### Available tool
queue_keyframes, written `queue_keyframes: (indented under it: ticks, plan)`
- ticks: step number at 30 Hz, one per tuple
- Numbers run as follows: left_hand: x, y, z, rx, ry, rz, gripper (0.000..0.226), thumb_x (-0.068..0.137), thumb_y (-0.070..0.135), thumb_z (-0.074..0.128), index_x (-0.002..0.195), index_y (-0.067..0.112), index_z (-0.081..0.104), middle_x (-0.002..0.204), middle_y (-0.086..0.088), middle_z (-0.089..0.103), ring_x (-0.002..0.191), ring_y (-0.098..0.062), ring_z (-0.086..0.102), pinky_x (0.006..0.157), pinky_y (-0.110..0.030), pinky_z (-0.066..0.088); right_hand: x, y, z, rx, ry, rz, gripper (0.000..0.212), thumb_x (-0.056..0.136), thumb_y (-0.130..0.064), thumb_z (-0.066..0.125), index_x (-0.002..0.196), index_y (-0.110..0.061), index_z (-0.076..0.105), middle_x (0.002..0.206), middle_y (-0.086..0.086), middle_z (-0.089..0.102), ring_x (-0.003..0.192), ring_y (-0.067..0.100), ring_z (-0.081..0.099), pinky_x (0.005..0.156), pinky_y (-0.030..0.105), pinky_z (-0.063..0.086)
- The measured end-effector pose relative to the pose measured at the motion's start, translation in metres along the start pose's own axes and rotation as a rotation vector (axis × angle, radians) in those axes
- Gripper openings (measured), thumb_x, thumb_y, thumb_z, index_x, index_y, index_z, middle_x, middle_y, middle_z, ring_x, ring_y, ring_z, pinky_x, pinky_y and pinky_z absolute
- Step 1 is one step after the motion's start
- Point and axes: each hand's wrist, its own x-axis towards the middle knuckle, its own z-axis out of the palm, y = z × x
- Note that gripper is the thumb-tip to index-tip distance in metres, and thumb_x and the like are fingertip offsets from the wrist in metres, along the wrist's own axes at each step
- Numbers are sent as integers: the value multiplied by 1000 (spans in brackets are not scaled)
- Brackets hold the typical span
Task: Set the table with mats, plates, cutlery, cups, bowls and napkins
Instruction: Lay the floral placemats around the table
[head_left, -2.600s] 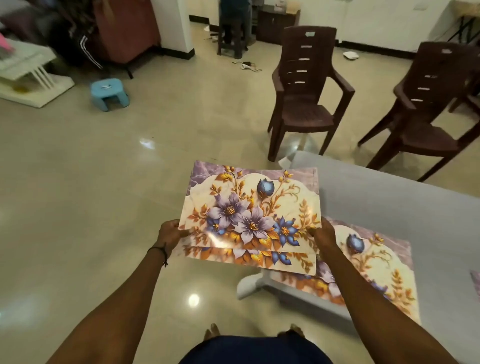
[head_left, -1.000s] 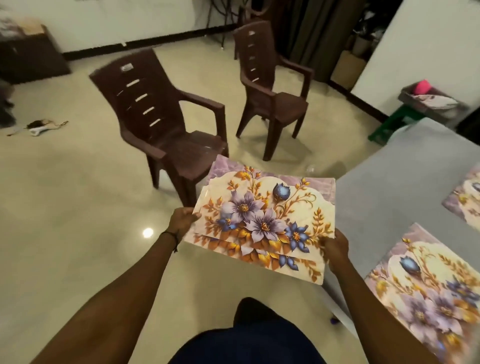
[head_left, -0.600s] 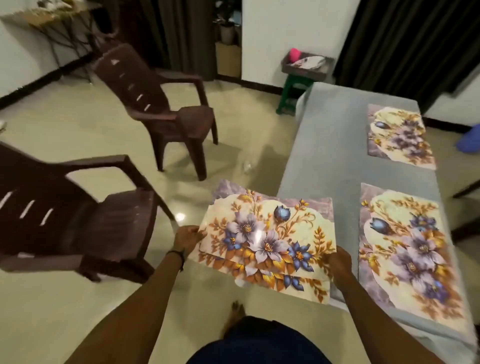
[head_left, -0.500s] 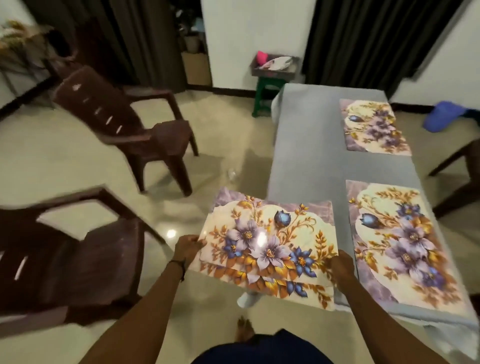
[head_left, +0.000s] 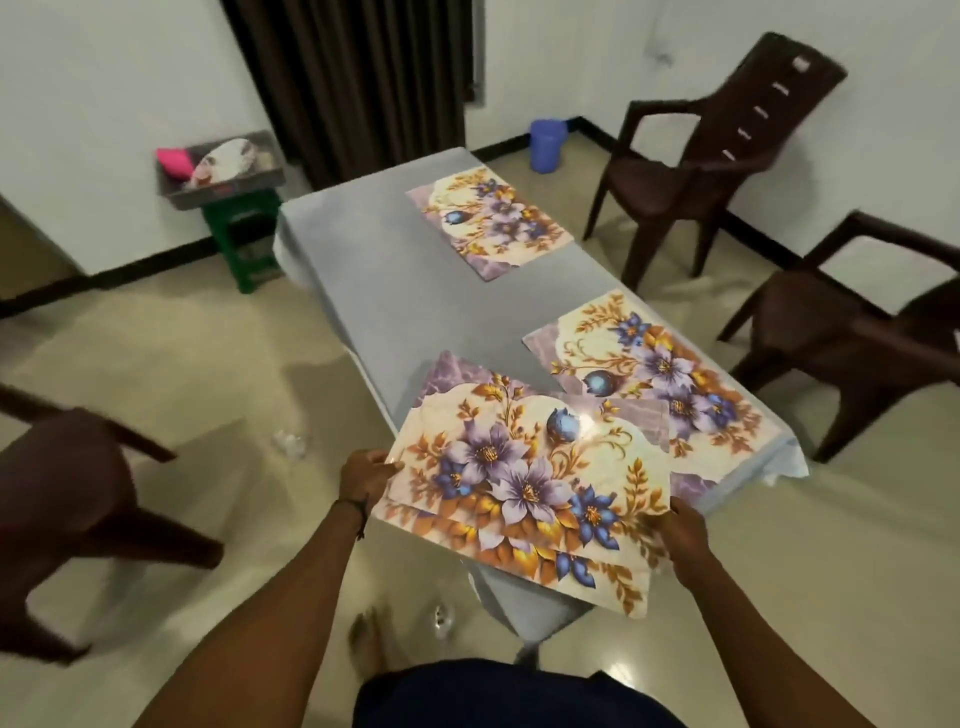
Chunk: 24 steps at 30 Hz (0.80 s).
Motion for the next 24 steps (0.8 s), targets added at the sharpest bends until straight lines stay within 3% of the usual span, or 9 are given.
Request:
queue_keyframes:
  ticks: [3,6,10,13,16,19,24]
  plan:
    - [48,19,-4,78,-74,54,34,77,6,77,67,-15,52,41,-2,47,56,-11,41,49,-23,28,-23,7,25,84,126,97,35,80,-33,73,112,-21,71,107,4,69,101,28,65,95,49,54]
    - [92,31,-15,154,-175,122,22,78,18,76,86,-2,73,72,-15,68,78,-27,64,63,-28,37,-51,5,60,148,268,202,26,81,-21,73,107,-19,72,102,8,71,95,29,67,91,47,56]
    - [129,45,-20,325,-325,264,15,86,12,69,96,2,73,97,-17,72,96,-33,65,68,-28,39,-82,3,92,161,433,252,13,79,-16,68,92,-19,70,99,11,72,89,29,65,86,44,56]
    - [140,53,-20,351,-398,305,31,82,1,68,113,3,67,112,-13,69,102,-31,64,78,-29,47,-108,-4,103,202,516,275,11,86,-14,66,97,-13,67,100,16,68,87,32,62,80,36,50]
    - [152,61,-17,358,-429,326,40,80,-5,65,118,5,62,113,-15,68,101,-31,64,81,-32,50,-121,-1,109,245,527,297,24,85,-17,67,107,-7,68,105,18,68,91,34,63,79,36,50]
    - [165,69,-8,418,-431,358,40,80,-10,63,118,2,62,112,-18,68,101,-32,64,80,-30,49,-126,3,115,263,509,292,28,80,-22,67,104,-9,65,103,16,67,87,29,61,80,35,49]
    - [177,70,7,501,-425,378,41,79,-10,62,118,4,64,109,-18,69,103,-34,63,77,-27,44,-122,14,117,265,515,266,55,65,-41,55,110,-11,65,107,14,67,98,33,64,91,46,53]
